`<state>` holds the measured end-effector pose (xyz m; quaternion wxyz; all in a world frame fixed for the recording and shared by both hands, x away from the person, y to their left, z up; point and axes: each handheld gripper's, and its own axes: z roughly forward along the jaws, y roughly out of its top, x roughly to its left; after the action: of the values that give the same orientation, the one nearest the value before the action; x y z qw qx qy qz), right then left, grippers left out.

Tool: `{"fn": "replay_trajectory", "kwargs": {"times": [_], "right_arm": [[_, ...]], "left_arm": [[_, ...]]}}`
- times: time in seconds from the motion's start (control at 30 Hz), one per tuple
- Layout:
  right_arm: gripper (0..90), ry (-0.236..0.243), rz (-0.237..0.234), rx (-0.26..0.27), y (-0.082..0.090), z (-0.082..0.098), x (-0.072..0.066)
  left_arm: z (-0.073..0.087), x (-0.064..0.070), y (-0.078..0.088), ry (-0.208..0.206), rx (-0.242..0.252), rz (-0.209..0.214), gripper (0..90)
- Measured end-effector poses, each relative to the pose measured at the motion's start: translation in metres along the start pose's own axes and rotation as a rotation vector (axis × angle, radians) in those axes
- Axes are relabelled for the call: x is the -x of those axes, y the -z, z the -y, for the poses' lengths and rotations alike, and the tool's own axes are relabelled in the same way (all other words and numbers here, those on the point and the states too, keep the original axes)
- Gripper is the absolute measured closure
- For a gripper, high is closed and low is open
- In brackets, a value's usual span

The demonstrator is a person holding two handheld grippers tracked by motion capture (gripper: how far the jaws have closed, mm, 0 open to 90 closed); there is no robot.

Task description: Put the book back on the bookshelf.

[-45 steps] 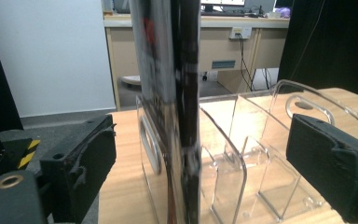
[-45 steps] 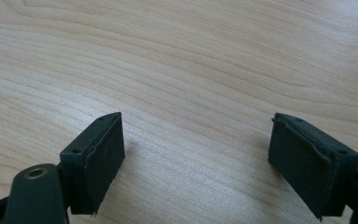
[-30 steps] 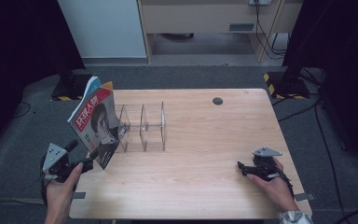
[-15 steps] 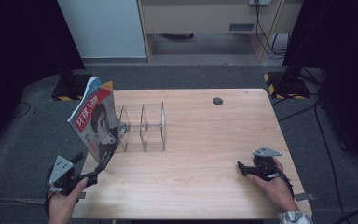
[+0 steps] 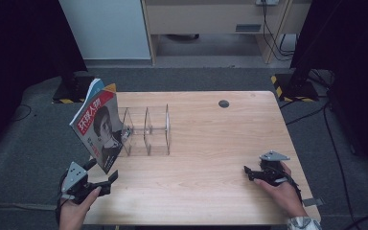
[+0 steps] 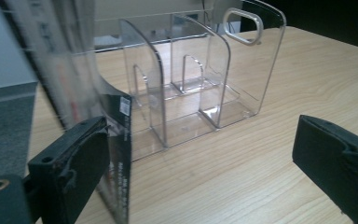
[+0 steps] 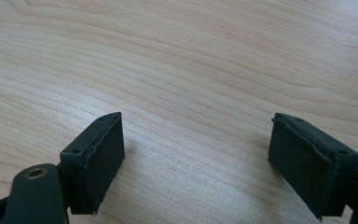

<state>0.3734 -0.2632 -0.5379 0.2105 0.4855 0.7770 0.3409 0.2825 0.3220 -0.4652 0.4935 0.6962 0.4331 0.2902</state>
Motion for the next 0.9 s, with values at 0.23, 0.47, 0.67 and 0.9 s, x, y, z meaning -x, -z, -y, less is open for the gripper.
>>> {"fn": "replay_trajectory", "kwargs": {"times": [0.23, 0.47, 0.67, 0.9], "right_arm": [[18.5, -0.002, 0.001, 0.001, 0.000, 0.000, 0.000], [17.9, -0.003, 0.001, -0.001, 0.000, 0.000, -0.001], [17.0, 0.000, 0.001, -0.003, 0.000, 0.000, 0.000], [16.1, -0.007, 0.005, -0.004, -0.001, 0.000, -0.001]], "left_arm": [[-0.005, 0.008, -0.016, 0.001, -0.016, 0.033, 3.2], [-0.015, 0.021, -0.033, -0.026, -0.038, 0.067, 3.3], [-0.020, 0.028, -0.049, -0.044, -0.063, 0.086, 3.3], [-0.024, 0.036, -0.063, -0.052, -0.081, 0.103, 3.4]]}}
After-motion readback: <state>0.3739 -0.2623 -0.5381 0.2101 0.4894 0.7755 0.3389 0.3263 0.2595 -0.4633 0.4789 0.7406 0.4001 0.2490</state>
